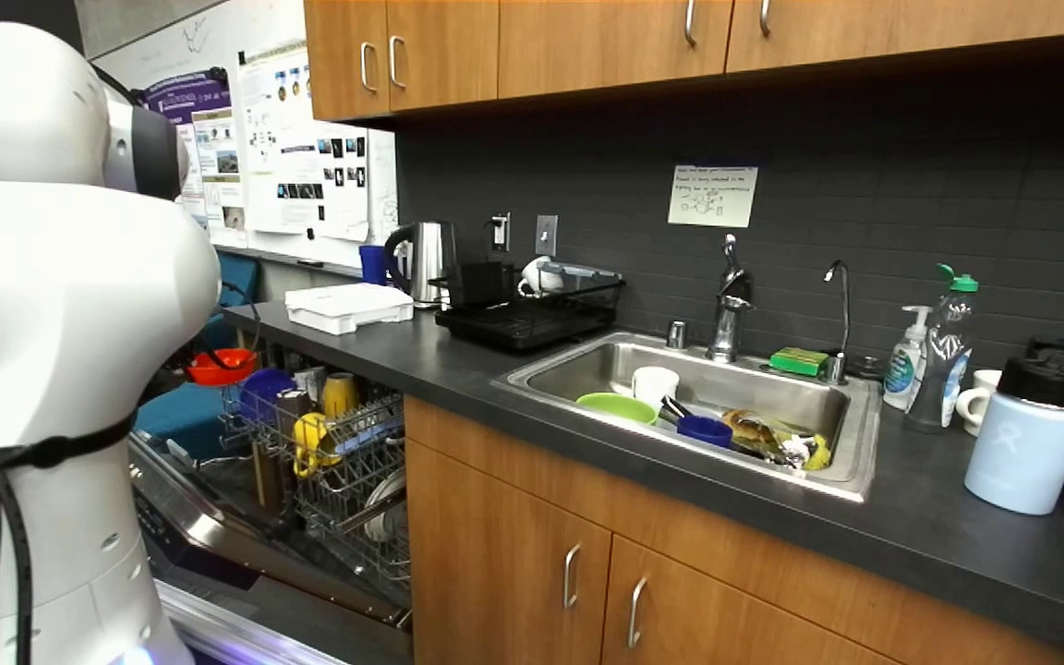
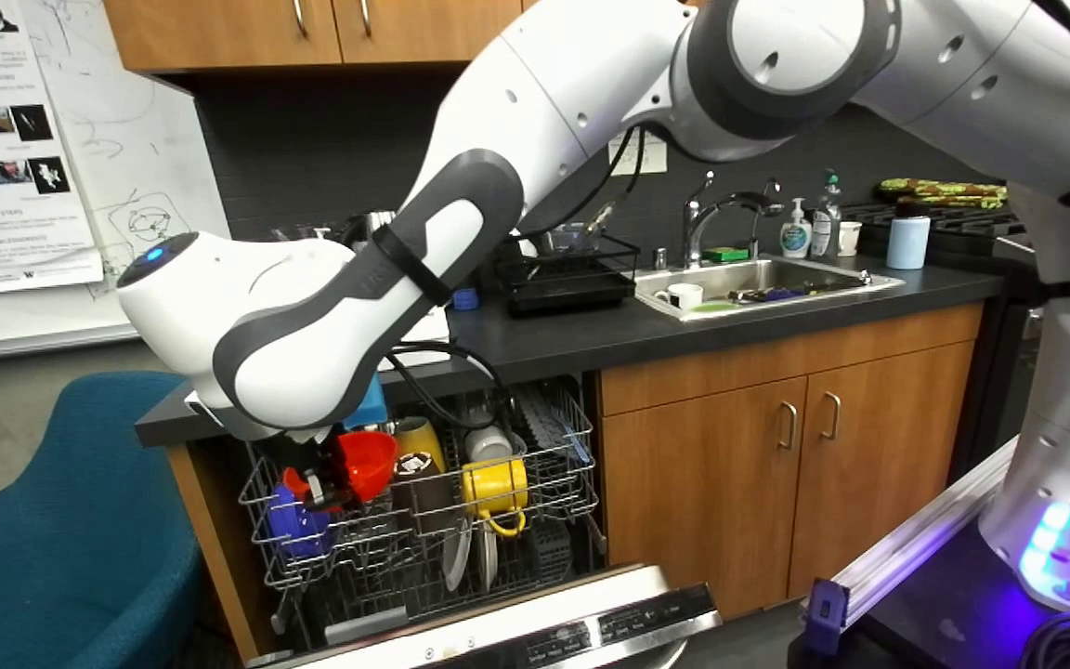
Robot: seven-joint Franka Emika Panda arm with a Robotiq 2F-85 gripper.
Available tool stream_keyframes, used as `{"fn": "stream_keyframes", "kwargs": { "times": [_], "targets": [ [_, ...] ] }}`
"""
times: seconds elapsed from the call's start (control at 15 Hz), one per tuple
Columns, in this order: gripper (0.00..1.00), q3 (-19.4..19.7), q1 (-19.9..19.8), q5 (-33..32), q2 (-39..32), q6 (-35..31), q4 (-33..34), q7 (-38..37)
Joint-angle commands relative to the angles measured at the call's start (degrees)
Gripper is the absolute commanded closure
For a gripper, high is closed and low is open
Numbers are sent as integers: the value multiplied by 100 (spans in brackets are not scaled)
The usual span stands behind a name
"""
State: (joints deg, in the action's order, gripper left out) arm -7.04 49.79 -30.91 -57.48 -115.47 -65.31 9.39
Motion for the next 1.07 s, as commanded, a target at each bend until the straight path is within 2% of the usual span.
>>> {"fn": "stream_keyframes", "kwargs": {
  "times": [0.0,0.8,1.0],
  "targets": [
    [99,206,168,58,-222,273,395,-56],
    [99,255,120,-26,-337,514,657,-150],
    [99,319,140,113,-401,675,865,42]
  ]
}}
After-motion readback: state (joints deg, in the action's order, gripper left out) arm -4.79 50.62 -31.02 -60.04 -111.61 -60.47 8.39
